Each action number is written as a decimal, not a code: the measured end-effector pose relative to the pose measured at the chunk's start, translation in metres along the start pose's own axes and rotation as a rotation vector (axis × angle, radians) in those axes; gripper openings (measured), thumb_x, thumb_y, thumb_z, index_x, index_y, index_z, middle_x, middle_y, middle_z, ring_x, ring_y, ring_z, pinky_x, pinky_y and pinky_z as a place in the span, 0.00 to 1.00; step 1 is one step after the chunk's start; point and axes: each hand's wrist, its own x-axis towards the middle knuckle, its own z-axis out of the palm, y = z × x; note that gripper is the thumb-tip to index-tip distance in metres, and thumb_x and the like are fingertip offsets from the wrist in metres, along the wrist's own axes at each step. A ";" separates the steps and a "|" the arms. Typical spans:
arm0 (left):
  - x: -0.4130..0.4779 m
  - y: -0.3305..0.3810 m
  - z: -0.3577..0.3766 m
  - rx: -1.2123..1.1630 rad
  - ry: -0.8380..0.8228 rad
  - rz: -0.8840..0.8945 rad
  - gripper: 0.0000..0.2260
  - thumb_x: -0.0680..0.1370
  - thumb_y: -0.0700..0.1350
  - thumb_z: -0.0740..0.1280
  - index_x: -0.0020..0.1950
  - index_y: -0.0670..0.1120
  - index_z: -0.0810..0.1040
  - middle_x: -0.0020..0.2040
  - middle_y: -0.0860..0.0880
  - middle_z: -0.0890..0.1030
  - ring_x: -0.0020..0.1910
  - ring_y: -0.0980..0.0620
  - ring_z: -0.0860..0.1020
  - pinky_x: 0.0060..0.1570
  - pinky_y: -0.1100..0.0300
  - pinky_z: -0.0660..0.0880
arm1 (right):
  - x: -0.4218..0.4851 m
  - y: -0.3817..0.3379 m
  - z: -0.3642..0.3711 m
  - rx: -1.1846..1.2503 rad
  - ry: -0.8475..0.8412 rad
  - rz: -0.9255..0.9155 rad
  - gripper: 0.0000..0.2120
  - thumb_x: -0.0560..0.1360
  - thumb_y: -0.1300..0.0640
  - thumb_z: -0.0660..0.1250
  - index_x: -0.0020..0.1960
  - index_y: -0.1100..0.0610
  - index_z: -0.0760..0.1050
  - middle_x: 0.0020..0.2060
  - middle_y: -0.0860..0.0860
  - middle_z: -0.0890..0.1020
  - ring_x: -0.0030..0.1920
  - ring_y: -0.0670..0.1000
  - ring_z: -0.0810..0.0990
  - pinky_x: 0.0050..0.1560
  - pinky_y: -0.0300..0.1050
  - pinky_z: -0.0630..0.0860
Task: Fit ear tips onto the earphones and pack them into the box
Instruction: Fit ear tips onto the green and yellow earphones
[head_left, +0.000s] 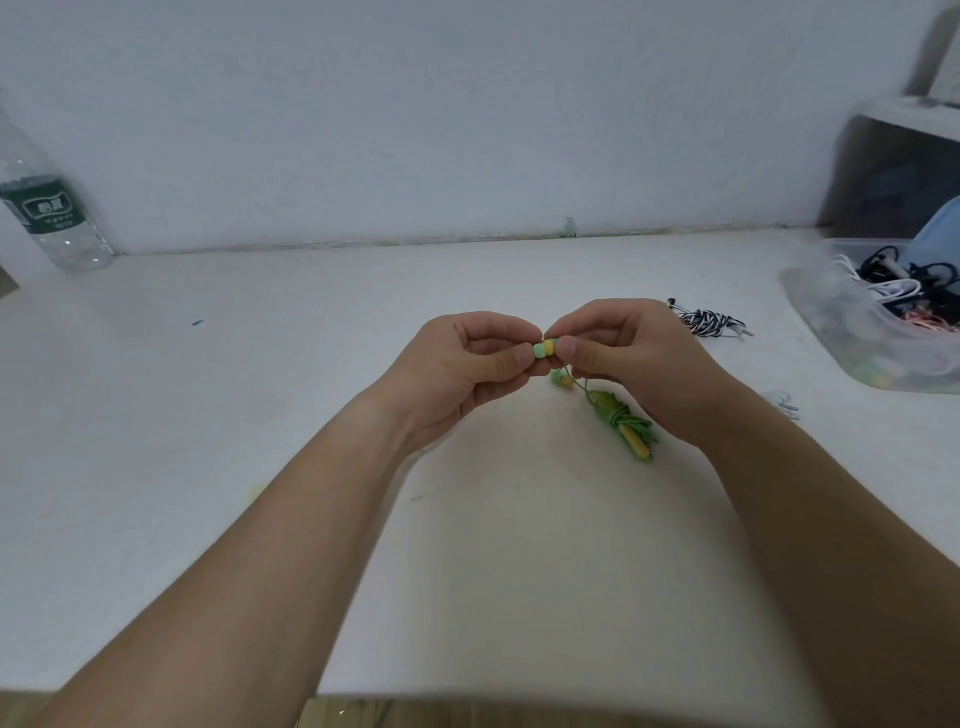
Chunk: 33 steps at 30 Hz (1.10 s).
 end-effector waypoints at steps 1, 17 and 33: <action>0.000 0.000 0.001 0.004 0.006 0.004 0.08 0.71 0.36 0.72 0.49 0.42 0.82 0.45 0.43 0.86 0.45 0.49 0.86 0.43 0.64 0.81 | 0.000 0.000 0.000 -0.001 0.005 -0.002 0.05 0.75 0.65 0.71 0.48 0.58 0.83 0.44 0.59 0.87 0.45 0.53 0.85 0.48 0.44 0.79; 0.000 -0.002 0.005 0.023 0.058 0.044 0.07 0.77 0.31 0.67 0.50 0.41 0.82 0.43 0.45 0.86 0.44 0.52 0.86 0.43 0.65 0.80 | 0.003 0.004 0.003 -0.063 0.085 -0.056 0.03 0.75 0.64 0.73 0.48 0.59 0.83 0.41 0.59 0.86 0.41 0.50 0.84 0.44 0.39 0.78; 0.001 -0.004 0.005 0.012 0.075 0.061 0.06 0.77 0.32 0.68 0.50 0.41 0.82 0.44 0.44 0.86 0.45 0.51 0.86 0.44 0.65 0.80 | 0.003 0.002 0.004 -0.097 0.114 -0.082 0.02 0.75 0.64 0.74 0.47 0.60 0.83 0.41 0.60 0.86 0.41 0.55 0.83 0.43 0.44 0.79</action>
